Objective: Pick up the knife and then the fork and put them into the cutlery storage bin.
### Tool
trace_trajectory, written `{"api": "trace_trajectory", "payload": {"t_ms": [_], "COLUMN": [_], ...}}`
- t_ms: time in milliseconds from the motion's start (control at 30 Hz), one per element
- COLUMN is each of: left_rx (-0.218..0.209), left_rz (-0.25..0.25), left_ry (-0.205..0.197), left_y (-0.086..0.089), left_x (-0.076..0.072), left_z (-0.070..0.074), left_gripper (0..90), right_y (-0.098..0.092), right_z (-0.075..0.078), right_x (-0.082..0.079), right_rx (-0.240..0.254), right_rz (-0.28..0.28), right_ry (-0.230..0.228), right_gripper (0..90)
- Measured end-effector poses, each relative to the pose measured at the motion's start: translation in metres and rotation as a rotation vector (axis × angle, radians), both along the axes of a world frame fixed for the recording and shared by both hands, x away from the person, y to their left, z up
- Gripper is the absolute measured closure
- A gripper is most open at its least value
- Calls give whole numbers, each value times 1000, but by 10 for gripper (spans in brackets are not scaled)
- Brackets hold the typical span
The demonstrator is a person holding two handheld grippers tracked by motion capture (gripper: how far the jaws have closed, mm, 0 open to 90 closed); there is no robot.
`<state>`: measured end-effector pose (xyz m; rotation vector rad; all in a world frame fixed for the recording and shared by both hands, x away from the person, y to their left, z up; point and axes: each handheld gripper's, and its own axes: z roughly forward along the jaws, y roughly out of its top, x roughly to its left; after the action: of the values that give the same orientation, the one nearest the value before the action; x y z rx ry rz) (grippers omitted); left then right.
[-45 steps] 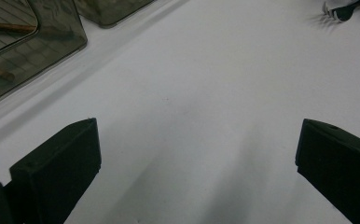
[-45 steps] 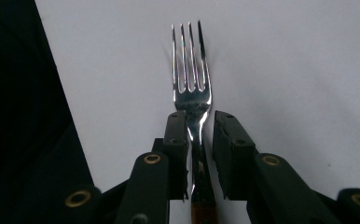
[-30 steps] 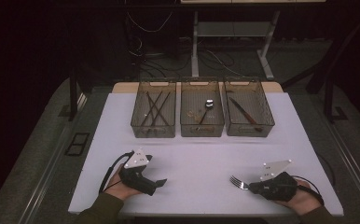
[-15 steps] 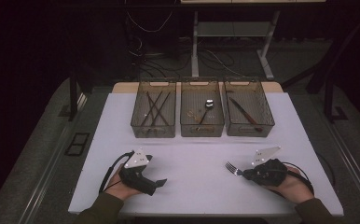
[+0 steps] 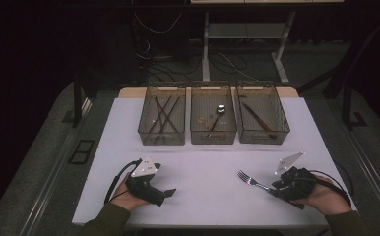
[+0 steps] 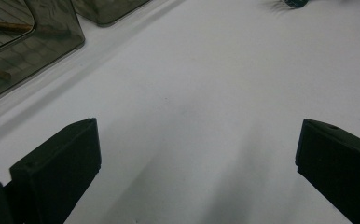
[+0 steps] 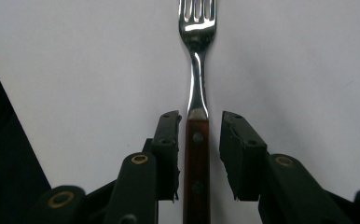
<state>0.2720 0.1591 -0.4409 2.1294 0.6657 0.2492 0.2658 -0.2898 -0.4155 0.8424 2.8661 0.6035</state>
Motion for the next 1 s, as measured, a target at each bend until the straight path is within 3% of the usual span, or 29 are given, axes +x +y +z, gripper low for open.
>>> {"api": "trace_trajectory", "payload": {"t_ms": [100, 300, 333, 400, 567, 1000], "left_rx": [0, 1, -1, 0, 1, 0], "left_rz": [0, 0, 1, 1, 1, 1], "left_ry": [0, -1, 0, 0, 0, 1], "left_y": [0, 0, 0, -1, -1, 0], "left_x": [0, 0, 0, -1, 0, 0], "left_z": [0, 0, 0, -1, 0, 0], "left_gripper": [0, 0, 0, 0, 0, 0], "right_y": [-1, -3, -4, -4, -5, -10], "right_z": [-4, -11, -12, -13, -13, -9], "right_x": [-1, -2, -2, -5, -4, -2], "right_rx": [1, 13, 5, 22, 14, 106], "right_rz": [2, 9, 24, 22, 34, -3], "right_ry": [11, -12, -34, -29, -44, -28], "right_gripper": [698, 728, 731, 744, 772, 777]}}
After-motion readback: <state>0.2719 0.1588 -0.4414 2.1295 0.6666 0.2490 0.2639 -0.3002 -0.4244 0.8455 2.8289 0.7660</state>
